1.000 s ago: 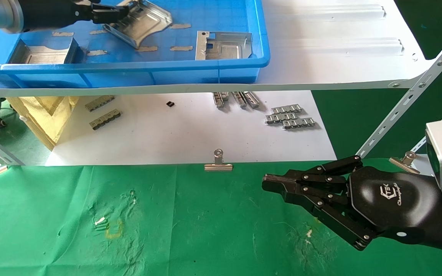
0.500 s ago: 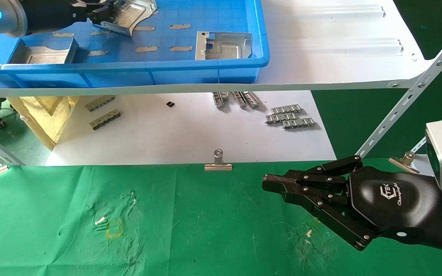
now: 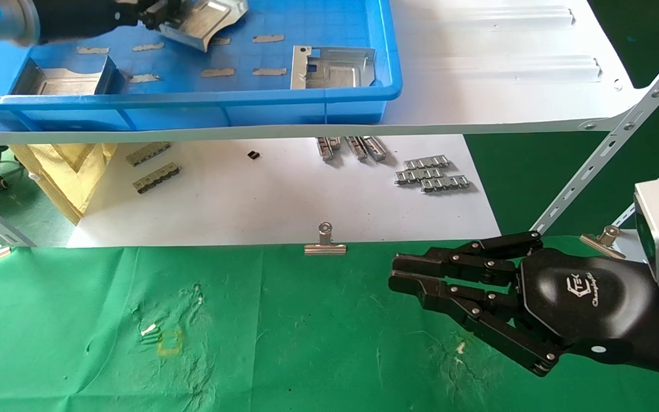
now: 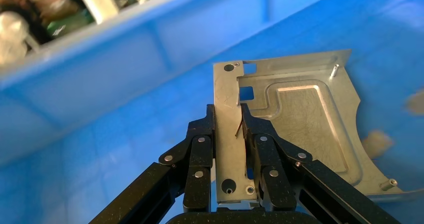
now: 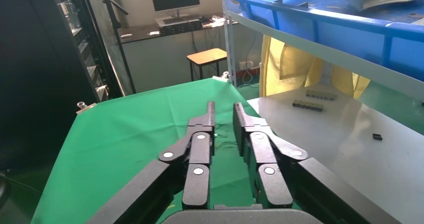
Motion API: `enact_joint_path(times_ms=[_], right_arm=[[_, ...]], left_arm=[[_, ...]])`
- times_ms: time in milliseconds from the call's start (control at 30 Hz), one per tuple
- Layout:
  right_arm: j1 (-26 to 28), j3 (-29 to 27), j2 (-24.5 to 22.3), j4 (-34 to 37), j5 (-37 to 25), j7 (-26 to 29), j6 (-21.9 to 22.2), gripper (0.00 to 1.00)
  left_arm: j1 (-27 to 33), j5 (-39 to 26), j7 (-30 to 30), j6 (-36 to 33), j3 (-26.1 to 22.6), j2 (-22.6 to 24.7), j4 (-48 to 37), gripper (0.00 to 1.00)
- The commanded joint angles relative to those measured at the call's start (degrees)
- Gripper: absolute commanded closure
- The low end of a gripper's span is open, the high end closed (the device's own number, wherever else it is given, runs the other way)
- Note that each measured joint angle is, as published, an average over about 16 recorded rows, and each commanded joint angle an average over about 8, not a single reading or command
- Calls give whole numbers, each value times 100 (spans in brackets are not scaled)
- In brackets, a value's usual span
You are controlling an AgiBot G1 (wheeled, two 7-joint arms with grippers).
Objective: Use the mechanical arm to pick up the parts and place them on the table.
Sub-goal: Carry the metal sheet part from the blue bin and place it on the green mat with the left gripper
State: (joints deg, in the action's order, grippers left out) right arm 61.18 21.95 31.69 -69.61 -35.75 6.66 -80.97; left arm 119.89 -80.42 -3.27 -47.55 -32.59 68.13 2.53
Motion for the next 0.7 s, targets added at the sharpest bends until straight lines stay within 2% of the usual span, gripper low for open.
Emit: enact_joint_path(times_ms=[33,300,600,700], right_arm=[[0,0,0,0,0,0,0,0],[0,0,0,0,0,0,0,0],[0,0,0,0,0,0,0,0],[0,0,0,0,0,0,0,0]], left_arm=[[26,30,85,-190,20,-60,68,100],[102,397,727,-1653,240,-490,424,100],[44,971,1274,-3849,520,-931,690,100],[-66,1156,1392,-4319,527,-1062,943,100]])
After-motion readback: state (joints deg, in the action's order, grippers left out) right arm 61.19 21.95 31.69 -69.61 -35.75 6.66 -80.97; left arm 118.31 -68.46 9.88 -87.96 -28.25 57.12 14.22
